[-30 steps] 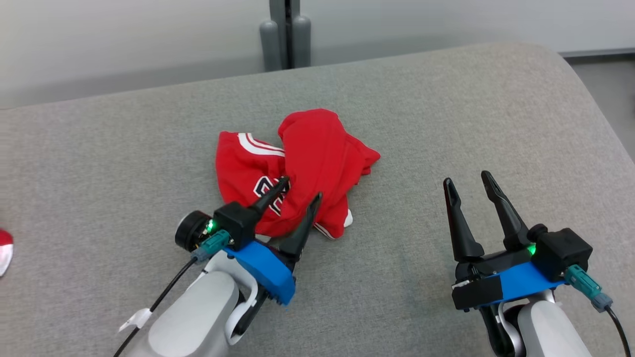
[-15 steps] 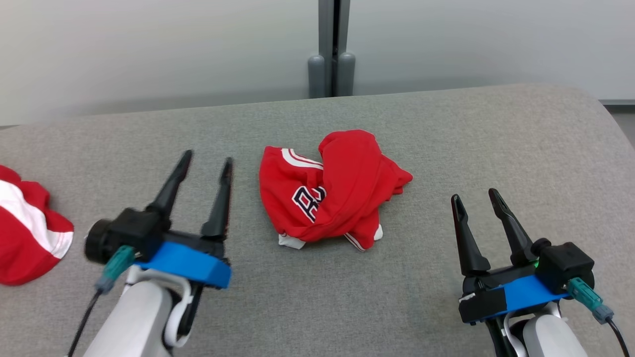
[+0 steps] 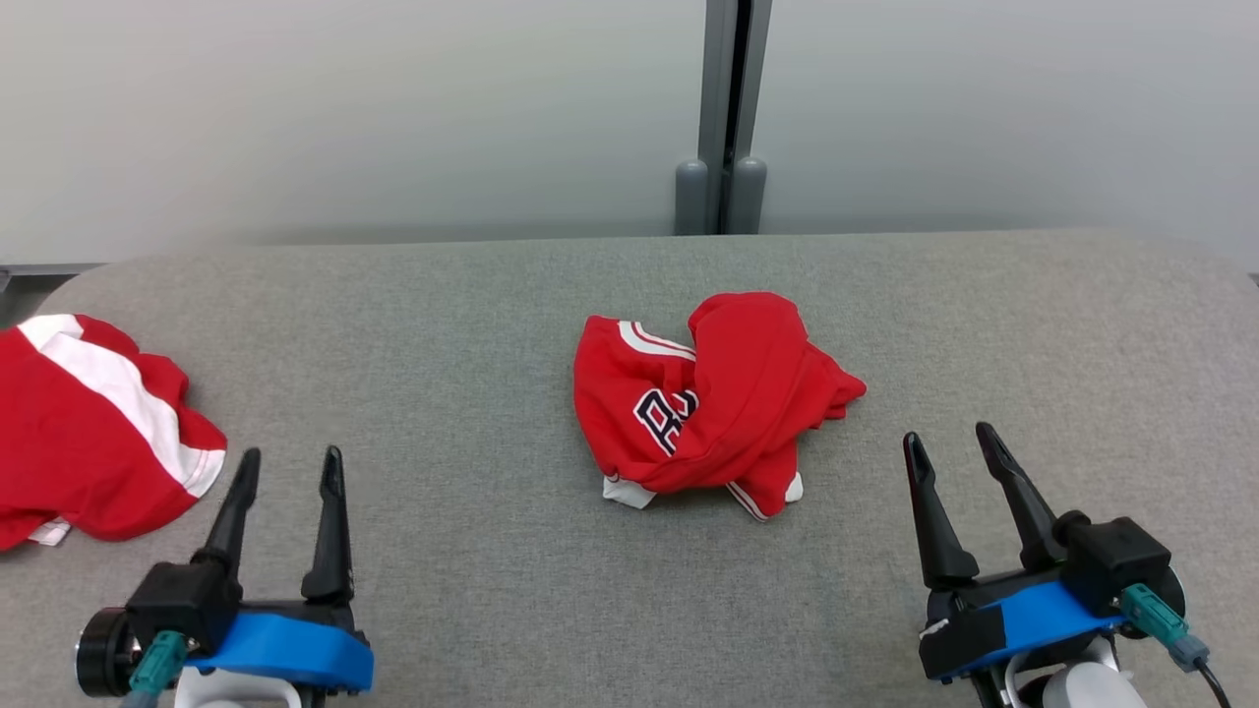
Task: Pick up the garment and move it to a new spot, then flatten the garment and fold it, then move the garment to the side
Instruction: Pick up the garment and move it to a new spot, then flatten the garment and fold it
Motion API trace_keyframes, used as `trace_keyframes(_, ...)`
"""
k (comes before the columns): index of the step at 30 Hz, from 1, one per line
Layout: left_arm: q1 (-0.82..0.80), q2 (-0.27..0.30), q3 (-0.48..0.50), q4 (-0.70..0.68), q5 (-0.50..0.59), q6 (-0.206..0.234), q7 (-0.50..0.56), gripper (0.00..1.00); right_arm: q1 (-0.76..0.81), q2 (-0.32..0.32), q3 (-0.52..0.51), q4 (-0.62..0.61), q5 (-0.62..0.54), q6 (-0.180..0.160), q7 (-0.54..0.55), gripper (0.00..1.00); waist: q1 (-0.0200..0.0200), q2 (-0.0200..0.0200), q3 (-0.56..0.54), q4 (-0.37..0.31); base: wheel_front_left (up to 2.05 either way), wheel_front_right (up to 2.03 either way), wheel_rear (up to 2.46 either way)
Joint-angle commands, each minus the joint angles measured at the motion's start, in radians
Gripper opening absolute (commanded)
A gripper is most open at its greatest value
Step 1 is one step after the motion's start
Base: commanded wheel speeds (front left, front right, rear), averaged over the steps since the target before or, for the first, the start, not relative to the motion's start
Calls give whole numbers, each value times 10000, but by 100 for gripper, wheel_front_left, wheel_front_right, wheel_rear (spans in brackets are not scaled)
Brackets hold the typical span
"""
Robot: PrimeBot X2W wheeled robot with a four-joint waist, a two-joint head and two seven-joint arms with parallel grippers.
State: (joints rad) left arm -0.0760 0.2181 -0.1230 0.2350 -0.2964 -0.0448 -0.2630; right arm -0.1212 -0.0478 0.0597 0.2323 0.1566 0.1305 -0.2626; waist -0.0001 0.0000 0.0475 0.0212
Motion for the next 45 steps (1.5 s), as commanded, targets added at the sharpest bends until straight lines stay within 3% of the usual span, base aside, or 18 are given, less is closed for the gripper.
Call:
trace_keyframes(1,122,-61,117,20,193,-85,-26,100,145,-47,-11,74,-86,4,-35,100,1,0,-81,39,0,0,0)
trace_keyframes(18,931,-732,828,527,1698,-584,-27,100,518,-47,-108,714,-207,4,-35,100,1,0,-524,-2,0,0,0)
trace_keyframes(45,641,-924,1110,733,2087,-829,-27,100,418,-47,-81,942,-105,5,-35,100,1,0,-473,8,0,0,0)
